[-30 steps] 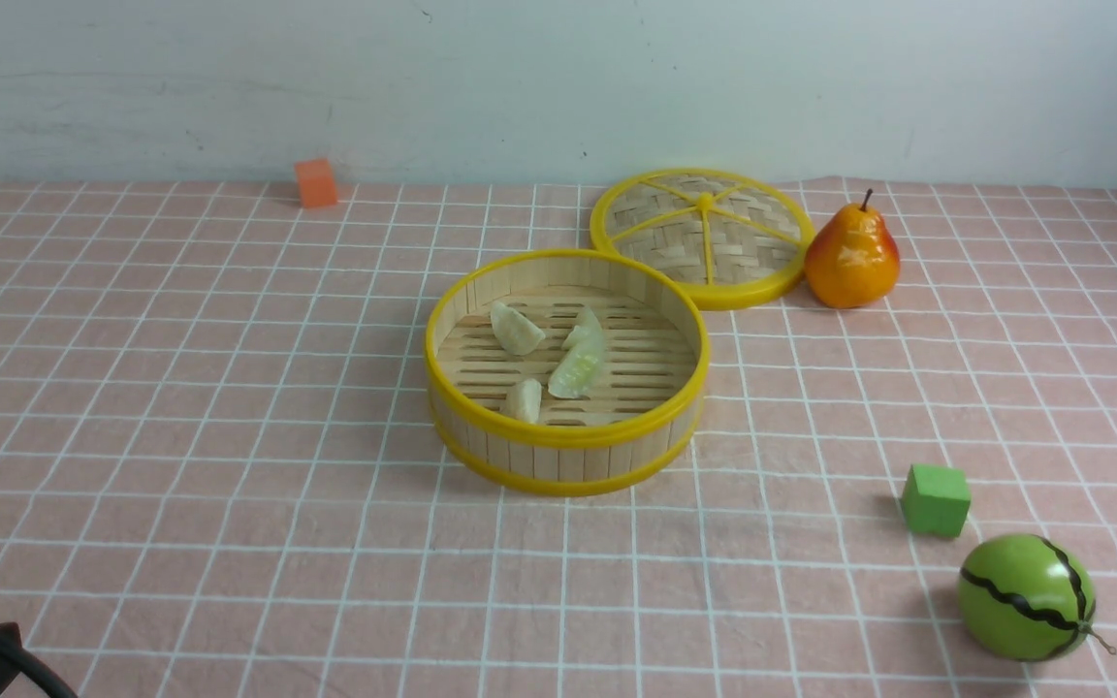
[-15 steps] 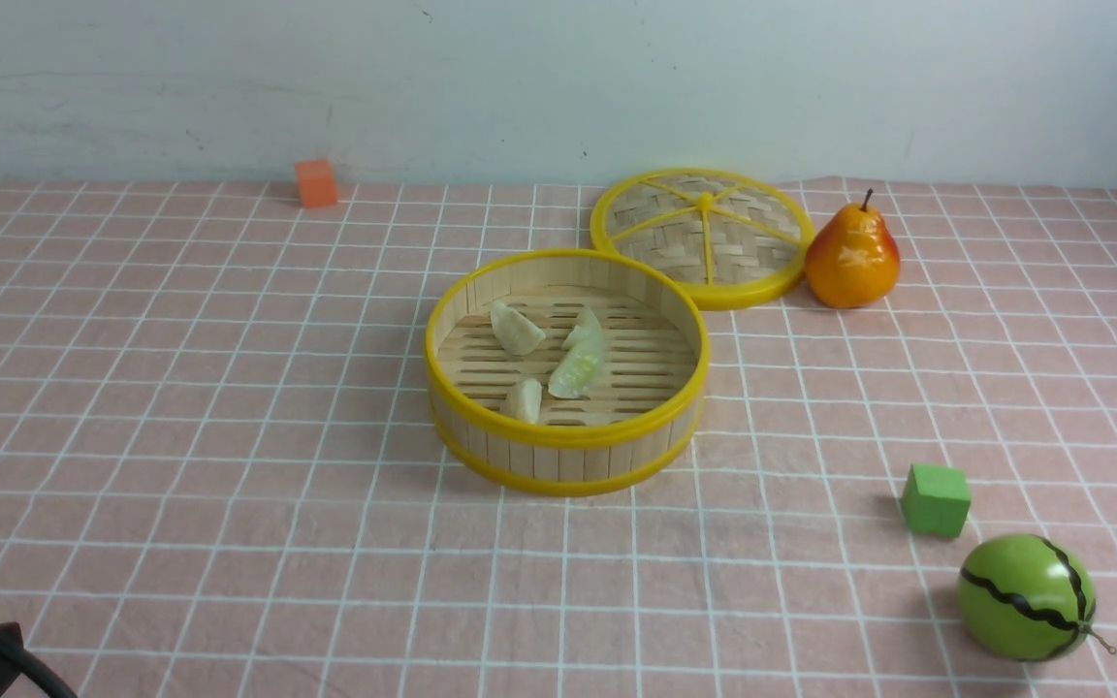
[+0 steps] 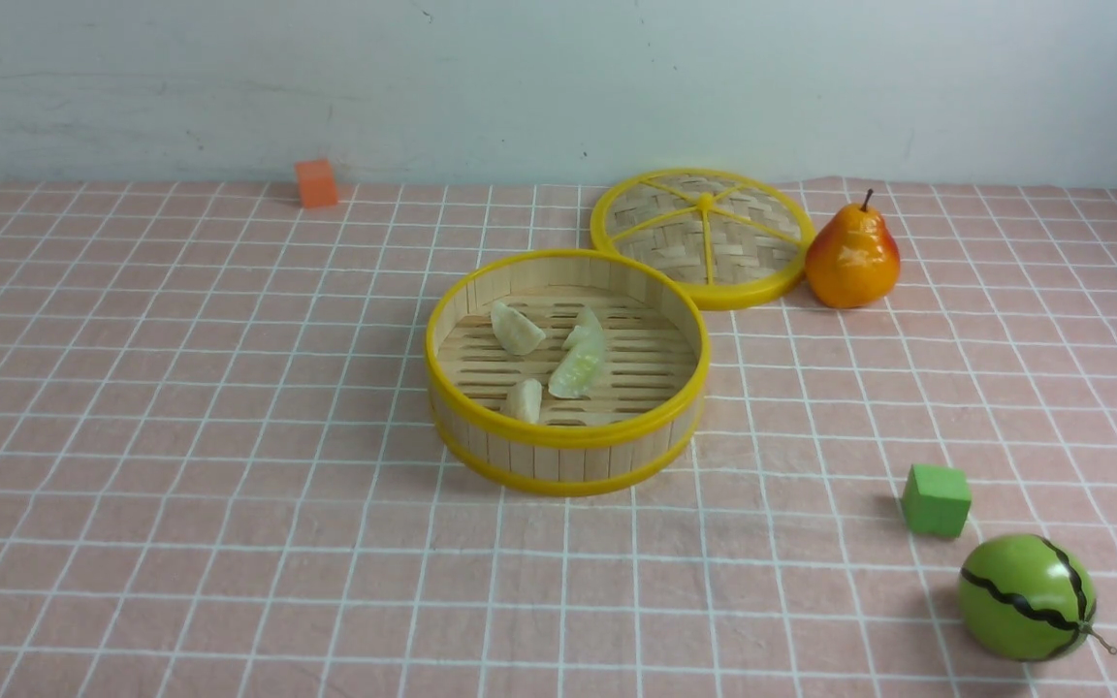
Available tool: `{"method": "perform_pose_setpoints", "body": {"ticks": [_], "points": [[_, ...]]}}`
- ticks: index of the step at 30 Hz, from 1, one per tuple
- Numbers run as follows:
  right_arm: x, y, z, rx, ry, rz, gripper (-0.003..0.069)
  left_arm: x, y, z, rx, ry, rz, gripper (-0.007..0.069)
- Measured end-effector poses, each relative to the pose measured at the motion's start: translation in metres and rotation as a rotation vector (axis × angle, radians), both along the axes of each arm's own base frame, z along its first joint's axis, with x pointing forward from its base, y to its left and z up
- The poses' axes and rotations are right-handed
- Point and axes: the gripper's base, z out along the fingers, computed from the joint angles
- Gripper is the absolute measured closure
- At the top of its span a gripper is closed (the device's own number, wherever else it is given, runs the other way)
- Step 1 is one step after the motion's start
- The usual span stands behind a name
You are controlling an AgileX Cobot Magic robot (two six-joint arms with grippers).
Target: Put the dumplings into the steamer on the table with the pink tablecloth.
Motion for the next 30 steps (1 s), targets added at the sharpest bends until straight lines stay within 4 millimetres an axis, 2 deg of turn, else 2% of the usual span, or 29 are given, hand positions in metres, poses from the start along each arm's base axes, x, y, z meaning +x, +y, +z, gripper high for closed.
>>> {"method": "perform_pose_setpoints", "body": {"ticks": [2, 9, 30], "points": [[0.0000, 0.0000, 0.0000, 0.000, 0.000, 0.000, 0.0633, -0.0002, 0.0013, -0.0027, 0.006, 0.011, 0.024, 0.0638], [0.0000, 0.0000, 0.0002, 0.000, -0.001, 0.000, 0.0622, -0.0004, 0.0016, -0.0042, 0.134, 0.011, -0.011, 0.0638], [0.0000, 0.0000, 0.0002, 0.000, -0.001, 0.000, 0.0589, -0.0005, 0.0009, -0.0044, 0.144, 0.012, -0.023, 0.0638]]}}
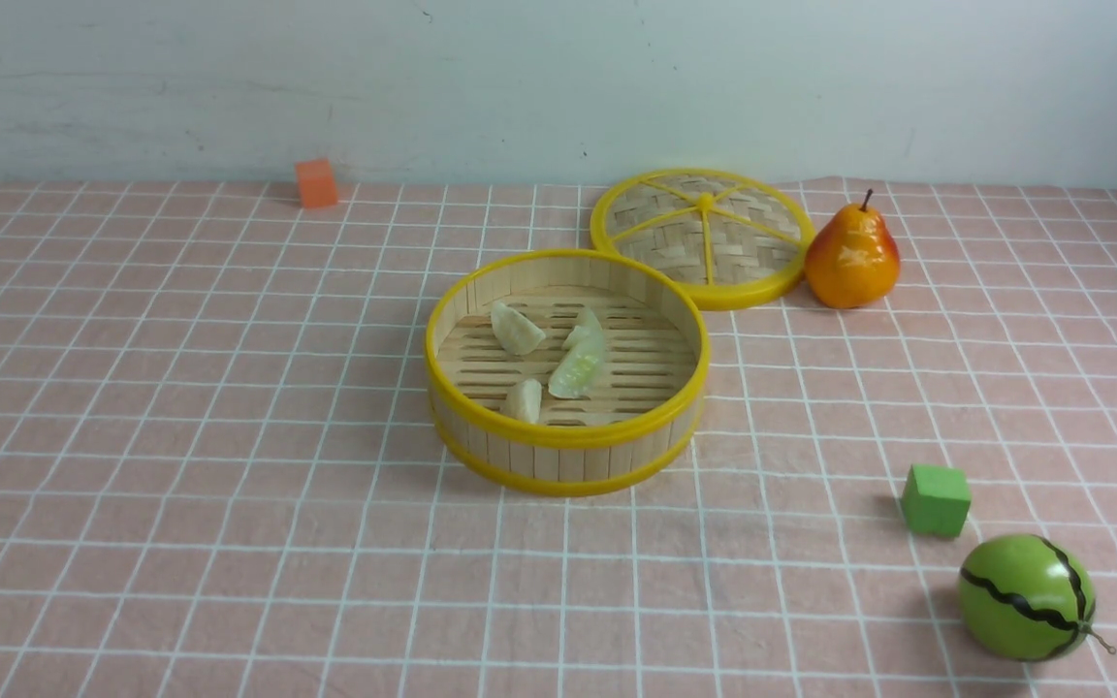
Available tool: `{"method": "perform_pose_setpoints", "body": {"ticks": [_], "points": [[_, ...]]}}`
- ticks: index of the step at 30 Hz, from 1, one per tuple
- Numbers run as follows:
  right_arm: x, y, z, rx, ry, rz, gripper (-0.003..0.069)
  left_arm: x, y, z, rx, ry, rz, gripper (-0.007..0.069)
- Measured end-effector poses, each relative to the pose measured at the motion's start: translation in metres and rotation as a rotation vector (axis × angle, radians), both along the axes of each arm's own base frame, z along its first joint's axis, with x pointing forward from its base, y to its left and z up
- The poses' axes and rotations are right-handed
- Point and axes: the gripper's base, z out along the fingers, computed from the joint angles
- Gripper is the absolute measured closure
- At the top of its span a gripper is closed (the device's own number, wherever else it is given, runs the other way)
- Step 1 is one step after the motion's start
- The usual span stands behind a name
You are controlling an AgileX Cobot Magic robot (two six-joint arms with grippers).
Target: Put the dumplings into the steamer on the table with the pink tablecloth.
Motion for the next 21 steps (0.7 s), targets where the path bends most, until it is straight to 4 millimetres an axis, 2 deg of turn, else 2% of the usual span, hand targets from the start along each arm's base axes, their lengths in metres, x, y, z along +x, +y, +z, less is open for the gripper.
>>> {"method": "perform_pose_setpoints", "body": {"ticks": [21], "points": [[0.0000, 0.0000, 0.0000, 0.000, 0.000, 0.000, 0.0564, 0.0000, 0.0000, 0.0000, 0.000, 0.000, 0.000, 0.0638]]}}
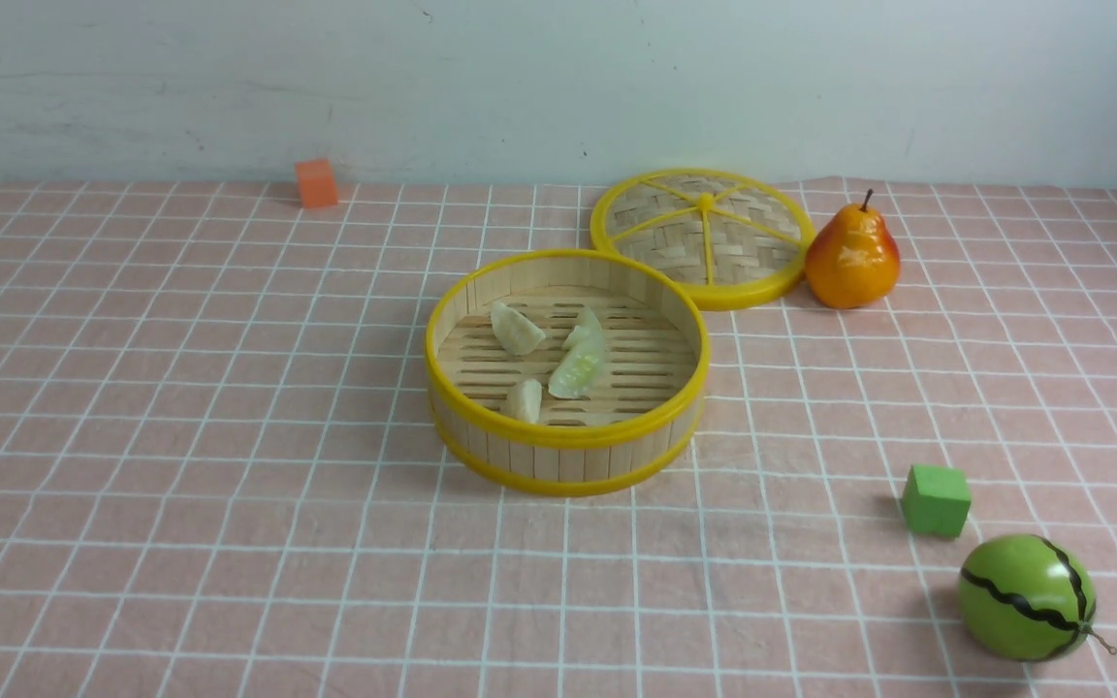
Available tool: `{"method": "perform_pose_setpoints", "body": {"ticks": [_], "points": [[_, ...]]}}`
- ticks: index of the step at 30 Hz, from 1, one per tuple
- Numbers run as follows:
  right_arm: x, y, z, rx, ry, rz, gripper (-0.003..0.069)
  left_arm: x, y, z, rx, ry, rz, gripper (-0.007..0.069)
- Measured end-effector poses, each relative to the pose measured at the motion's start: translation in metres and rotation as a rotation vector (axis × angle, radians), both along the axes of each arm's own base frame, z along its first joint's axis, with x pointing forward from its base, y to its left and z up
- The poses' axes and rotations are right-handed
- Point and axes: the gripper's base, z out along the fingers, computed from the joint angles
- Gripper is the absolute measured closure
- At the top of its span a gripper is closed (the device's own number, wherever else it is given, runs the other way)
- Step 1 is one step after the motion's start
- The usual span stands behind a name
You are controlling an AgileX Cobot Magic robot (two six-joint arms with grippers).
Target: Put the dumplings into the steamer on the table with the pink tablecloth.
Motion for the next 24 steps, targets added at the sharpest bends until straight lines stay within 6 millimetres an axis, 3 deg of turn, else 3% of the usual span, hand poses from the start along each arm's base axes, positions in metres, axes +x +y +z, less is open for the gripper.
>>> {"method": "perform_pose_setpoints", "body": {"ticks": [24], "points": [[0.0000, 0.0000, 0.0000, 0.000, 0.000, 0.000, 0.0536, 0.0000, 0.0000, 0.0000, 0.000, 0.000, 0.000, 0.0635]]}}
